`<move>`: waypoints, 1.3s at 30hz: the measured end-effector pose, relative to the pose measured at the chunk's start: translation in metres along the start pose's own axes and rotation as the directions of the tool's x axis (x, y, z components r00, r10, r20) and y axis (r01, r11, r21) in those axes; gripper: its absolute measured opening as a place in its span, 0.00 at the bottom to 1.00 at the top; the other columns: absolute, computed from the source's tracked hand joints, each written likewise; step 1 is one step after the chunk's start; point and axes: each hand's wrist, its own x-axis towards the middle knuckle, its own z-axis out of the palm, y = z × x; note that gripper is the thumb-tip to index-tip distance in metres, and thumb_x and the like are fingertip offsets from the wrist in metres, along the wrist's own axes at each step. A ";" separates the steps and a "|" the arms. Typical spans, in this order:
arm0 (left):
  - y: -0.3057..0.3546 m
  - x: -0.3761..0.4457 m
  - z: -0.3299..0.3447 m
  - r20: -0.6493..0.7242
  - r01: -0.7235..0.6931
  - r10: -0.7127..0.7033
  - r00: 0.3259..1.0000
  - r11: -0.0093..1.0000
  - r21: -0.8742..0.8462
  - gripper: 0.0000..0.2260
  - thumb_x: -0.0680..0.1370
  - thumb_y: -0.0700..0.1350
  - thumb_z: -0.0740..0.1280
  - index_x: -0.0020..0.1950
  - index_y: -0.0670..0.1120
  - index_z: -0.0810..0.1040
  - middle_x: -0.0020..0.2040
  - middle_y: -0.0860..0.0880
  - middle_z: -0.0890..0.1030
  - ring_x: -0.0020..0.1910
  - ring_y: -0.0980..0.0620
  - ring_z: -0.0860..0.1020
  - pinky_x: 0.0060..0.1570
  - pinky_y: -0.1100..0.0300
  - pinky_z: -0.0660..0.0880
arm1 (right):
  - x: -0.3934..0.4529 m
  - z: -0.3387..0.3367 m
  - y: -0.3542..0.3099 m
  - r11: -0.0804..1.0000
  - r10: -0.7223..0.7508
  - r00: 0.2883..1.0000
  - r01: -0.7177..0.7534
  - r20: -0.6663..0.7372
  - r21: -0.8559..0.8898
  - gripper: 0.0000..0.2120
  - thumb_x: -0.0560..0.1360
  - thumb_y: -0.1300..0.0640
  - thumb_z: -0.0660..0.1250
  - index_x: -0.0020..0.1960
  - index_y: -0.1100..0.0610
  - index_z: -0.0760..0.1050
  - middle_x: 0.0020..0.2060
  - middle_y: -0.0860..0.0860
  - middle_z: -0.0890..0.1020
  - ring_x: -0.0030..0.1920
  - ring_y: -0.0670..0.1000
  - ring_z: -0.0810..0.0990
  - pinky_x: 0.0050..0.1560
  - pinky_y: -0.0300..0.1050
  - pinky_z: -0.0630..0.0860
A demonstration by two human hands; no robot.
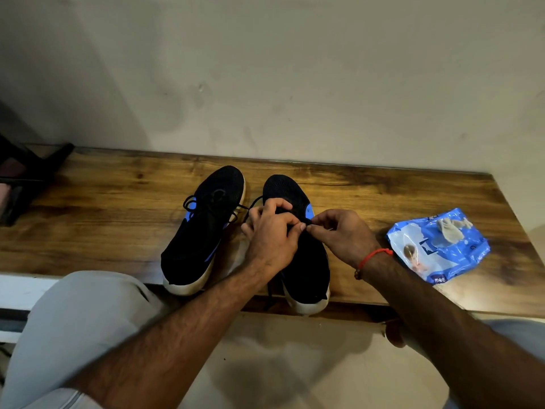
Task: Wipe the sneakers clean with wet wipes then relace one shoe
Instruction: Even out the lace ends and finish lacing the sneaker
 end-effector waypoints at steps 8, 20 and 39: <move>0.001 -0.007 0.000 -0.075 -0.053 0.066 0.995 0.984 0.170 0.09 0.81 0.55 0.67 0.55 0.55 0.83 0.67 0.57 0.69 0.68 0.50 0.62 0.63 0.50 0.58 | -0.002 0.006 -0.004 0.988 0.099 0.995 -0.095 -0.021 0.121 0.02 0.74 0.54 0.73 0.44 0.52 0.82 0.39 0.49 0.84 0.42 0.46 0.81 0.38 0.40 0.75; 0.001 -0.009 0.000 -0.108 -0.060 0.102 0.989 0.938 0.343 0.10 0.80 0.57 0.66 0.55 0.53 0.80 0.66 0.56 0.70 0.66 0.49 0.64 0.60 0.48 0.60 | -0.011 0.014 -0.012 0.959 0.138 0.989 -0.120 -0.054 0.257 0.02 0.74 0.56 0.73 0.42 0.54 0.82 0.39 0.48 0.85 0.41 0.44 0.83 0.40 0.39 0.80; -0.005 -0.002 0.000 -0.019 -0.112 0.115 0.993 0.985 0.132 0.08 0.82 0.51 0.65 0.56 0.51 0.82 0.65 0.55 0.69 0.66 0.50 0.63 0.62 0.49 0.59 | -0.012 0.011 -0.009 0.952 0.108 0.994 -0.093 -0.033 0.292 0.02 0.76 0.57 0.72 0.48 0.55 0.82 0.42 0.50 0.84 0.39 0.41 0.80 0.33 0.30 0.72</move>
